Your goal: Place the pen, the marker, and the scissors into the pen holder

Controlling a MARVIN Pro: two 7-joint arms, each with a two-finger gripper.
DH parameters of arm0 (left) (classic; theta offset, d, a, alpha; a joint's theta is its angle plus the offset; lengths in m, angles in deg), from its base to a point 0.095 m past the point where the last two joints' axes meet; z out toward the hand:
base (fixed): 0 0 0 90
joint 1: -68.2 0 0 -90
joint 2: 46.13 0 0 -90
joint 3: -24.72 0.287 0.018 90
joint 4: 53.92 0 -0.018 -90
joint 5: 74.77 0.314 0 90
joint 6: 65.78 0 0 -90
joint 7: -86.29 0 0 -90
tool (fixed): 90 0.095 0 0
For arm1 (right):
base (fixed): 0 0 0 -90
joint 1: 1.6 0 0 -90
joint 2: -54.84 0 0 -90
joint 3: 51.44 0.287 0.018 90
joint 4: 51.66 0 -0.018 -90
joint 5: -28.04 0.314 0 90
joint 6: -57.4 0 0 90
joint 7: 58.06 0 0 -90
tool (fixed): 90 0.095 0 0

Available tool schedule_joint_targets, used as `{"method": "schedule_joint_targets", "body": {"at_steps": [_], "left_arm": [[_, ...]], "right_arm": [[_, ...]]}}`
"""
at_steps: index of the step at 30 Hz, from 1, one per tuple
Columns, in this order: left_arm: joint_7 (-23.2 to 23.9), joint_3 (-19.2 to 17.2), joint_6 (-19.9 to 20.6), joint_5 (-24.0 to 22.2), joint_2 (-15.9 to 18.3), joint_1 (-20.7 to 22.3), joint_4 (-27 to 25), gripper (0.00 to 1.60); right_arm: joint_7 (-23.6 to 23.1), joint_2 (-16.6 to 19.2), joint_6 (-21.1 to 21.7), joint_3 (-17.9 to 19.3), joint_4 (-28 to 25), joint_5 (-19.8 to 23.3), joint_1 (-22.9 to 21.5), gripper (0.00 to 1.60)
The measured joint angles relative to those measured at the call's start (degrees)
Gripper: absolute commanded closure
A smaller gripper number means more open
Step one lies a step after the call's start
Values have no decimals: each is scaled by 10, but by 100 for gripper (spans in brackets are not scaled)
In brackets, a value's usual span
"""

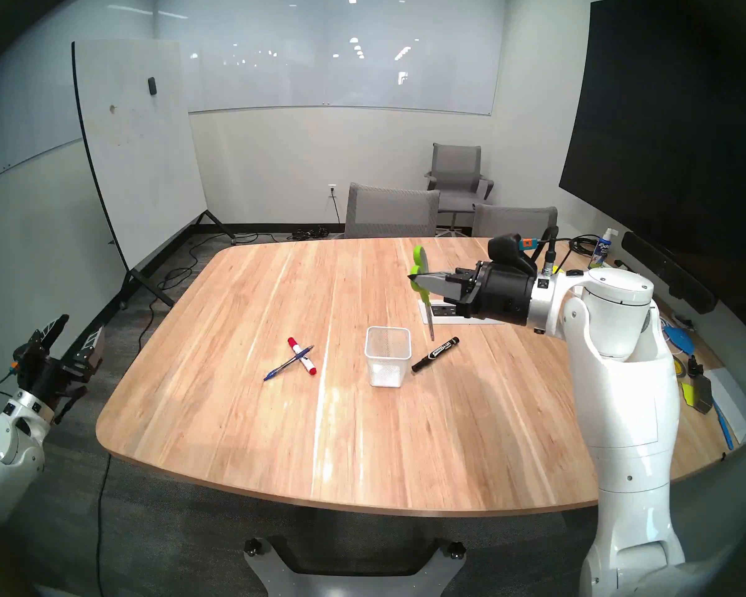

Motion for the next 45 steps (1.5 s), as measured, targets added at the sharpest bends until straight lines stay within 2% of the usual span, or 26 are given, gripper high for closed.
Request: {"method": "schedule_joint_targets", "body": {"at_steps": [17, 34, 45], "left_arm": [[0, 0, 0, 0, 0, 0, 0, 0], [0, 0, 0, 0, 0, 0, 0, 0], [0, 0, 0, 0, 0, 0, 0, 0]], "right_arm": [[4, -12, -24, -36, 62, -8, -21, 160], [27, -25, -25, -73, 52, -12, -43, 160], [33, -31, -28, -84, 52, -11, -45, 160]]}}
